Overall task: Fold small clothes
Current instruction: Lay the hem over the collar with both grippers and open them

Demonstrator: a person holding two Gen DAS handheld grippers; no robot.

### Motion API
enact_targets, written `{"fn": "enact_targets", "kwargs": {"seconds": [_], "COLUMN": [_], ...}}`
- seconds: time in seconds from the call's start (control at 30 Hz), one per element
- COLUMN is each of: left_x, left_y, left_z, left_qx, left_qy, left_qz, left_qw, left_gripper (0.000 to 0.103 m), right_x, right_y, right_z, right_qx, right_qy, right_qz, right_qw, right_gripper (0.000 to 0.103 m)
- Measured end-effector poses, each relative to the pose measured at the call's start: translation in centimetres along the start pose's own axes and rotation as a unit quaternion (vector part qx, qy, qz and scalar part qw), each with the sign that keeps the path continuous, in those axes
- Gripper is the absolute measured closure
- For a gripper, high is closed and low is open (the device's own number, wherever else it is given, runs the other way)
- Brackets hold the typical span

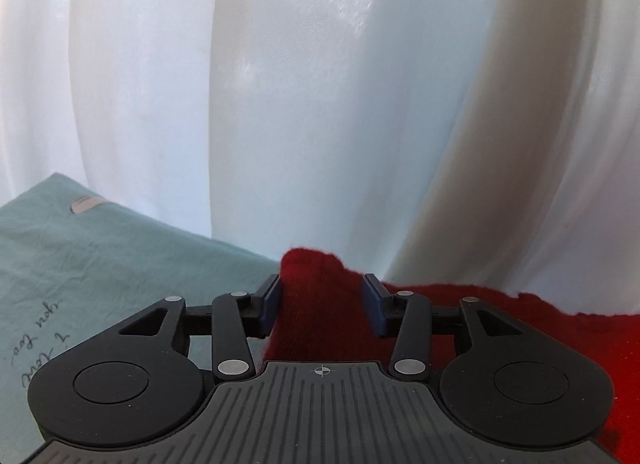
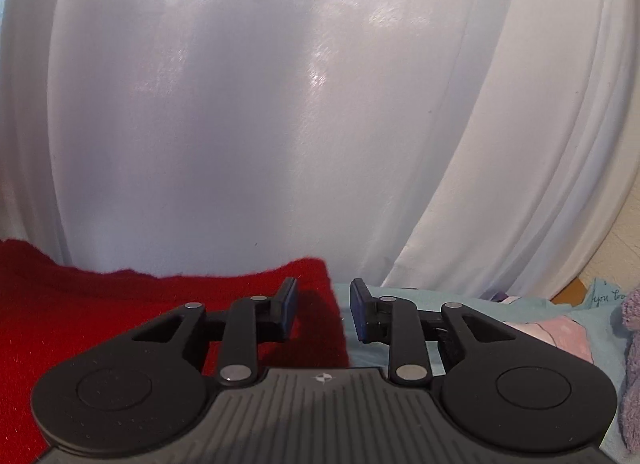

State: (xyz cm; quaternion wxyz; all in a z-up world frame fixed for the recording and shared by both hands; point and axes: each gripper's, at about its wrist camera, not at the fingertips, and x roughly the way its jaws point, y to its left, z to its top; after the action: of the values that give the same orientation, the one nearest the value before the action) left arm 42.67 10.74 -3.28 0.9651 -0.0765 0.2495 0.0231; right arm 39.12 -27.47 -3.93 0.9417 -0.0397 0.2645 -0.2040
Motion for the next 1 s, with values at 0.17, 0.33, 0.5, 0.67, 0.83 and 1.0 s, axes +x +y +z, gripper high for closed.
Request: {"fn": "enact_targets", "kwargs": {"seconds": [0.17, 0.33, 0.5, 0.67, 0.83, 1.0], "left_x": [-1.8, 2.5, 3.4, 3.4, 3.4, 3.7], "left_y": [-4.0, -6.4, -4.4, -4.3, -5.2, -5.0], "left_z": [0.8, -2.8, -3.4, -4.0, -3.6, -3.5], "left_qx": [-0.079, -0.098, -0.127, -0.119, -0.109, -0.112], "left_qy": [-0.024, 0.036, 0.037, 0.035, 0.043, 0.042], "left_qz": [-0.118, -0.129, -0.115, -0.124, -0.123, -0.127], "left_qw": [0.9896, 0.9861, 0.9844, 0.9846, 0.9854, 0.9846], "left_gripper": [0.012, 0.009, 0.011, 0.009, 0.008, 0.008], "right_x": [-3.3, 0.7, 2.5, 3.5, 4.0, 3.3], "right_y": [1.1, 5.4, 4.0, -0.9, -2.9, -1.1], "right_z": [1.2, -1.9, -3.5, -3.6, -4.0, -3.6], "right_qx": [0.17, 0.317, 0.275, 0.266, 0.291, 0.271], "right_qy": [-0.024, 0.102, 0.086, 0.056, 0.041, 0.038], "right_qz": [0.204, 0.395, 0.35, 0.271, 0.236, 0.217], "right_qw": [0.964, 0.856, 0.892, 0.923, 0.926, 0.937], "right_gripper": [0.066, 0.063, 0.075, 0.071, 0.071, 0.071]}}
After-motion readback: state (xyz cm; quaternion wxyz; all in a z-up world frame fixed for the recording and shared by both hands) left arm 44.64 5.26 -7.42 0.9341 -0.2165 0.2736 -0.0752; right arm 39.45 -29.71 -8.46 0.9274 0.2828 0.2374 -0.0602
